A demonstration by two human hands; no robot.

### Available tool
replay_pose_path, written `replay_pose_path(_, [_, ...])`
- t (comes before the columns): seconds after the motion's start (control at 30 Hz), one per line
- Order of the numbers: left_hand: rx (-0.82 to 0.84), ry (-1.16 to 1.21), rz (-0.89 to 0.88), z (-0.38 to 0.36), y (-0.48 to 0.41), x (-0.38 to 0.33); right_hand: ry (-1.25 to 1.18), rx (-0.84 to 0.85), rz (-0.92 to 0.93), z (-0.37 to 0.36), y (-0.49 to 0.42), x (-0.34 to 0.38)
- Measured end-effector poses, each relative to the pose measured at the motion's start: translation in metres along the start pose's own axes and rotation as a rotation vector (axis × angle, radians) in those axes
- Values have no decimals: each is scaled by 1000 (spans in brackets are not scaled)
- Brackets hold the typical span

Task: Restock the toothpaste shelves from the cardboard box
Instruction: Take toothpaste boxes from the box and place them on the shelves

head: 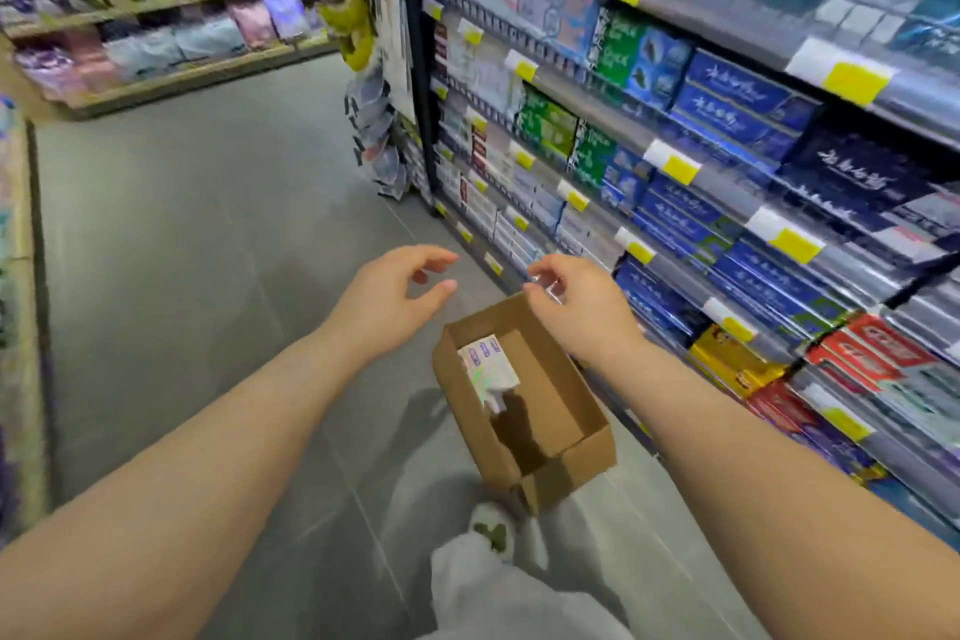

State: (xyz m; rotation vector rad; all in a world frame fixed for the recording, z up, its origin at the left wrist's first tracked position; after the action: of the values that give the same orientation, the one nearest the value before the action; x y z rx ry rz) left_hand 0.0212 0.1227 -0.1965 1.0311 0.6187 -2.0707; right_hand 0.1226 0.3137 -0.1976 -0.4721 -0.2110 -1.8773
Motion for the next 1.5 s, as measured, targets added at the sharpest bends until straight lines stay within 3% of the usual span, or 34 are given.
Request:
replay_pose_path(0.33, [121,39,-13,21,-171,51,-29,42,-147,-20,-159,-2])
replay_pose_path(0.63, [512,37,-41,3,-323,126,-24,-9,-469,-81,-249,-30])
replay_pose_path(0.83, [694,41,-40,-30,-368,194,-76,-35,-687,-142,-267,-48])
replay_pose_path(1.1, [835,-72,92,-136,-351,346,-139,62,-864,-309,-247,-128])
replay_pose_path(1.27, [719,-6,149,-224,-333,453,-159,163,-904,-458,-225,-197])
replay_pose_path(1.5, [578,-174,-74,-325,-327,583,-114,295,-824,-646,-218,-293])
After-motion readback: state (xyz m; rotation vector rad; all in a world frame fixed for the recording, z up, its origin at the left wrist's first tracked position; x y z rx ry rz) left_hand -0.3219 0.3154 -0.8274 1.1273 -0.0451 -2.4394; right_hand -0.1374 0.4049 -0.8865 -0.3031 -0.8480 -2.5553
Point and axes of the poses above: each hand's wrist, its own y-axis away from the middle knuckle, its own z-axis out of the back of the hand, x = y × z, the point moved 2 cm from there along -y, towards the middle knuckle, and after that the axes turned 14 degrees about y, right-handed, at the moved point
